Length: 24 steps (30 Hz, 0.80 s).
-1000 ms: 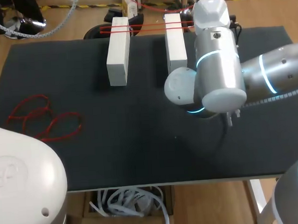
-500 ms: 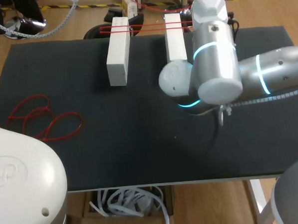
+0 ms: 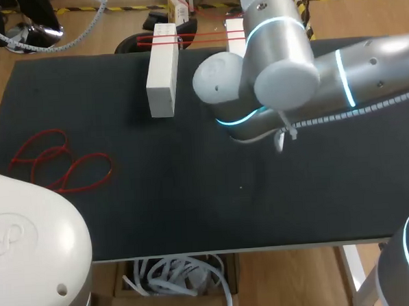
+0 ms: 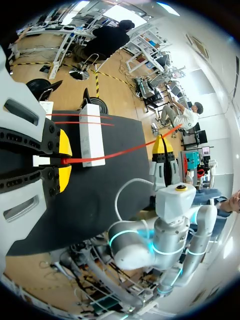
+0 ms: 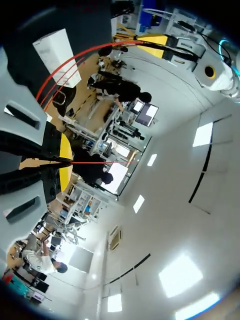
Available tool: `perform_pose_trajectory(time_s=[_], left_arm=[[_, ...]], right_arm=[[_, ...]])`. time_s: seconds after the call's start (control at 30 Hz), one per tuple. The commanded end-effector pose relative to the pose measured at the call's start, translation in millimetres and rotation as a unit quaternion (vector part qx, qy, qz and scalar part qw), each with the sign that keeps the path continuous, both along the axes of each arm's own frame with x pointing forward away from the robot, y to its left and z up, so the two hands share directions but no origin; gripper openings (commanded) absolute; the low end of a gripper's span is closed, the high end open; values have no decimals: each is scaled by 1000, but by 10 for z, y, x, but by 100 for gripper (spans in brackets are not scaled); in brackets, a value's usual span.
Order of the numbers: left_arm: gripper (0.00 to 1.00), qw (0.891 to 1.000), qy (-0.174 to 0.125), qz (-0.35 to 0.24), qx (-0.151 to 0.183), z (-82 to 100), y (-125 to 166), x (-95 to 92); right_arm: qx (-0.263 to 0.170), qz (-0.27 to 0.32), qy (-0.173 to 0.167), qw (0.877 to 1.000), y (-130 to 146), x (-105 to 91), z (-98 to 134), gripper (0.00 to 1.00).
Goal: Grab the tape and strap the tape.
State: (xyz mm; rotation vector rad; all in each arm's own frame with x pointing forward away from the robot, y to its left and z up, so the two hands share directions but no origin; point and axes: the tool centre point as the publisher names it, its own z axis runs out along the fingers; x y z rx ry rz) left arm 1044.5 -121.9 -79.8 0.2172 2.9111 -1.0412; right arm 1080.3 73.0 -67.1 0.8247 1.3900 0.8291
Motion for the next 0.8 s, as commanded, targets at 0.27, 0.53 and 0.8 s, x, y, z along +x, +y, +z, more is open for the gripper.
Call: perform_pose_trajectory(time_s=[0.27, 0.53, 0.8], left_arm=[[0, 1000, 1, 0, 2, 8, -1, -2], [0, 1000, 1, 0, 2, 8, -1, -2], [0, 1000, 1, 0, 2, 8, -1, -2]], right_arm=[[-140, 117, -50, 982, -71, -64, 241, 0], [-140, 117, -50, 982, -71, -64, 241, 0], [-140, 117, -50, 982, -71, -64, 241, 0]])
